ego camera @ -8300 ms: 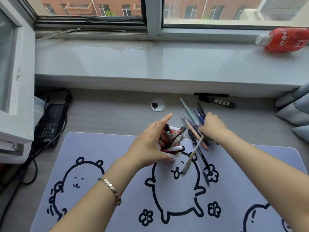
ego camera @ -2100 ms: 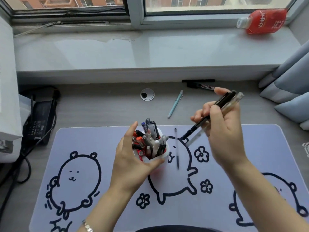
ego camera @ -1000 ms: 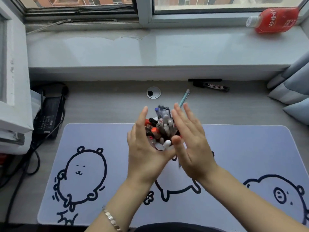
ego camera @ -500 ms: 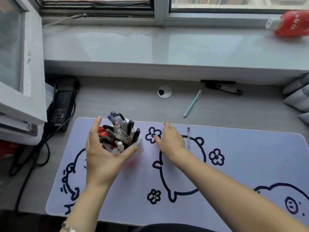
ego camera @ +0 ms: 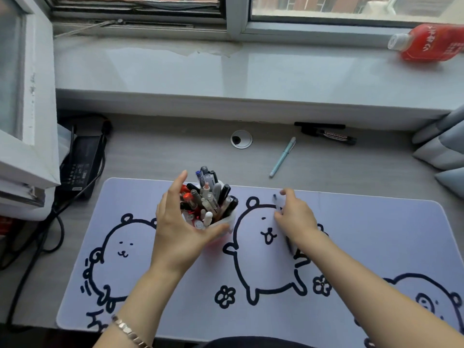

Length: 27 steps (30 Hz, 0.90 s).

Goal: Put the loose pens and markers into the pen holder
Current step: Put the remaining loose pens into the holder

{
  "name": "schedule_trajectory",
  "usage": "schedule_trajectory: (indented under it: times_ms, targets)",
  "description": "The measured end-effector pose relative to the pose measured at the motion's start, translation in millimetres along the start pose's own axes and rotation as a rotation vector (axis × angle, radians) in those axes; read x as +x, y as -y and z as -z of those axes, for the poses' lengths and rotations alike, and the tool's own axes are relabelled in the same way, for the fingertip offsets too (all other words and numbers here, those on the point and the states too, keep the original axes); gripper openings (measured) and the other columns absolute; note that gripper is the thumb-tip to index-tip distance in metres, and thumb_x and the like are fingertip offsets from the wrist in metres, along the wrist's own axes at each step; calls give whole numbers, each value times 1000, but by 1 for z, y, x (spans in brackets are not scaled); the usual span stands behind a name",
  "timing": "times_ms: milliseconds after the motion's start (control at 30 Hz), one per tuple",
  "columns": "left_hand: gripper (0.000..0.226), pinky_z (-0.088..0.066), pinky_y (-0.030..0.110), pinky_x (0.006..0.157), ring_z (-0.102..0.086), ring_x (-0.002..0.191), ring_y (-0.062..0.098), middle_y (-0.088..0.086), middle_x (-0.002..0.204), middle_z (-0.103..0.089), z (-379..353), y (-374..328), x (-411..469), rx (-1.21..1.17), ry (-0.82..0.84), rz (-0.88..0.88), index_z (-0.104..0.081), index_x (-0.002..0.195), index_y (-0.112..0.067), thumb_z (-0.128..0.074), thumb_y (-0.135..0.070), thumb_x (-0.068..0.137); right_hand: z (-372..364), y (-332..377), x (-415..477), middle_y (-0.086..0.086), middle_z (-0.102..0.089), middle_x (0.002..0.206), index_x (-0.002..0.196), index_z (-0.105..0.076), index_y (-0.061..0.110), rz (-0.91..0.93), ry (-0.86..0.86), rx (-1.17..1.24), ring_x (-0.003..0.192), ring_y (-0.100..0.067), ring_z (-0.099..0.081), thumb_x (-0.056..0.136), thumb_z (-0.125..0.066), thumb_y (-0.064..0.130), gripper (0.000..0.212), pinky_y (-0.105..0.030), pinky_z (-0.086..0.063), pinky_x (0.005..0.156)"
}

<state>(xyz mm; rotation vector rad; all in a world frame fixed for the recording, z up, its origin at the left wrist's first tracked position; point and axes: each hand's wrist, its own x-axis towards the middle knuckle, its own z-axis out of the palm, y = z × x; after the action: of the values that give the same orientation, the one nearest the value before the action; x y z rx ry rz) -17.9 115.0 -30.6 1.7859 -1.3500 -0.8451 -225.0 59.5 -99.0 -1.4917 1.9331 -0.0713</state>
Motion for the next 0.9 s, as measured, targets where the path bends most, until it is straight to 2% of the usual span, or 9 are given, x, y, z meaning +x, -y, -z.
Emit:
schedule_trajectory:
  times_ms: [67,133,233,333,433,533,700,800,900]
  targets:
    - [103,-43,32,97,-47,117,19,-3,123,-49,-6,-3,3,7,37,-34,-30,130,-47,-89,-28,47,14,0,-1,-8,-60,79,126,-40,14,8,30,173,72,-25,-56,82,-51,5,46,-27,-42,57]
    - [101,-36,11,87,-46,112,15,-10,115,-48,-12,-8,5,28,69,-66,-31,130,-44,-88,-28,49,39,5,-6,0,-54,72,123,-46,18,99,-57,384,64,-16,-53,81,-55,2,46,-14,-43,57]
    - [100,-29,-5,78,-44,107,12,-25,104,-42,-22,-16,7,32,96,-87,-27,125,-50,-88,-27,49,85,22,-30,0,-52,74,112,-48,35,388,-307,767,64,-14,-56,82,-57,-4,51,-22,-53,62]
    - [99,-29,-7,76,-43,107,11,-26,105,-41,-32,-27,4,14,147,-116,-27,124,-50,-88,-27,49,112,35,-57,-1,-54,79,109,-44,40,630,-490,980,73,-21,-59,83,-56,-4,53,-22,-53,63]
    - [96,-31,-8,72,-43,104,7,-23,105,-41,-42,-41,0,-55,189,-142,-29,119,-49,-88,-19,50,99,33,-62,2,-58,82,111,-46,36,737,-485,949,76,-19,-62,81,-59,1,48,-24,-54,70]
    - [97,-30,-6,77,-42,105,1,-25,107,-42,-52,-50,0,-27,193,-195,-28,119,-53,-88,-26,48,68,23,-61,-1,-63,86,108,-56,27,815,-435,653,82,-13,-63,82,-61,8,33,-22,-52,76]
    - [95,-31,-1,86,-44,109,7,-26,113,-43,-64,-61,8,1,163,-263,-27,128,-50,-82,-40,52,37,1,-59,-2,-57,113,112,-60,5,921,-708,273,106,-19,-51,91,-50,12,24,-24,-41,96]
    - [90,-31,-1,84,-42,110,6,-26,114,-42,-69,-65,20,-8,160,-264,-27,128,-52,-77,-50,52,51,0,-49,-1,-58,113,107,-64,10,878,-622,407,109,-15,-50,93,-47,20,25,-20,-38,97]
    - [92,-32,-6,74,-46,110,15,-24,110,-43,-73,-69,37,-98,136,-169,-28,119,-54,-85,-30,51,81,9,-21,3,-60,91,92,-65,29,662,-520,724,82,-4,-59,89,-49,17,20,-14,-46,74]
